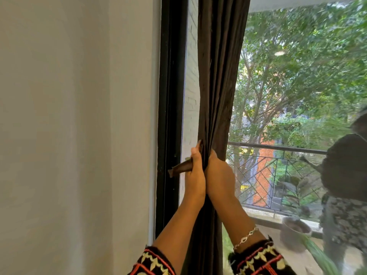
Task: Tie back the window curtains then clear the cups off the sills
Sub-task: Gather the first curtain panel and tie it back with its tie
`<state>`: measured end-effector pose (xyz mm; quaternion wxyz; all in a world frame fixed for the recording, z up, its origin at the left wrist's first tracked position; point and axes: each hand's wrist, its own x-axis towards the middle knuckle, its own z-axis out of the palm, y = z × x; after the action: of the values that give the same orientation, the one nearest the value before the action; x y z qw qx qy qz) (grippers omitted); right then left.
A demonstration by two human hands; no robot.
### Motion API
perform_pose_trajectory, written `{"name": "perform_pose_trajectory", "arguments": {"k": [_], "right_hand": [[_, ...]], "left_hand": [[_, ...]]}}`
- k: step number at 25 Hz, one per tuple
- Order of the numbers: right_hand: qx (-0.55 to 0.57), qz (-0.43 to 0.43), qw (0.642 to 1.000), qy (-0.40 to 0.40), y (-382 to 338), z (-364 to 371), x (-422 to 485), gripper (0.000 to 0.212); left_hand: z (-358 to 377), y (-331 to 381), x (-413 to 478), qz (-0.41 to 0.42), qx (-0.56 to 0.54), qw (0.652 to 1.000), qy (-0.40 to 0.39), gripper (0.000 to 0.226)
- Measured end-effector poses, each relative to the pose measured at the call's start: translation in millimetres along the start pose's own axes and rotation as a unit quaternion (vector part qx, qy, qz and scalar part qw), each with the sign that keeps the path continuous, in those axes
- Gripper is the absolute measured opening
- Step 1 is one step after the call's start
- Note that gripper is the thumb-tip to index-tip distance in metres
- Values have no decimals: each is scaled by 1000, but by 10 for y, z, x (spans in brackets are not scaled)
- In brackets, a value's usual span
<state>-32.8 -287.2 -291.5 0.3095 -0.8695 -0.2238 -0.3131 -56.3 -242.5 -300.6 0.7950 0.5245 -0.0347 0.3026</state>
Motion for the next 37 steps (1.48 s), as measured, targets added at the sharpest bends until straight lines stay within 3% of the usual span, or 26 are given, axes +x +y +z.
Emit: {"name": "perform_pose_trajectory", "arguments": {"k": [2,4,8,10,13,15,17,19,20,22,24,27,29,31,33,37], "right_hand": [[-17,-6,1000,-3,-24,14,-53,26],[-3,9,1000,-18,20,57,-88,31],[84,-86,987,-104,226,192,-57,51],[168,-98,979,-66,340,175,-6,49],[279,-3,957,84,524,44,168,35],[392,71,915,60,630,-65,305,51],[545,121,828,-48,697,-148,422,55],[613,155,763,-132,722,-199,481,34],[616,166,755,-152,714,-220,500,23],[598,166,767,-162,701,-237,518,16],[571,158,789,-161,682,-226,510,22],[484,142,855,-121,600,-165,432,33],[316,95,944,-34,537,-53,348,30],[94,66,992,50,436,75,204,27],[-38,47,988,141,361,193,62,32],[-131,-6,957,259,347,363,-38,60]], "left_hand": [[-9,-2,11,15,40,999,-14,42],[-43,-7,55,49,78,995,-45,57],[-78,7,232,58,91,994,16,40],[-143,35,314,36,62,997,24,38],[-288,88,415,-19,10,999,-42,38],[-376,127,446,-56,-24,994,-88,37],[-441,176,449,-92,-49,987,-123,34],[-491,201,464,-120,-61,980,-147,29],[-508,211,471,-128,-65,978,-150,28],[-533,214,483,-131,-66,979,-144,31],[-542,210,492,-126,-70,979,-141,39],[-528,180,489,-98,-73,986,-116,37],[-459,149,456,-67,-62,993,-81,35],[-367,119,395,-36,-39,997,-52,32],[-298,100,339,-7,-19,999,-39,26],[-227,63,295,24,16,999,-43,27]]}}
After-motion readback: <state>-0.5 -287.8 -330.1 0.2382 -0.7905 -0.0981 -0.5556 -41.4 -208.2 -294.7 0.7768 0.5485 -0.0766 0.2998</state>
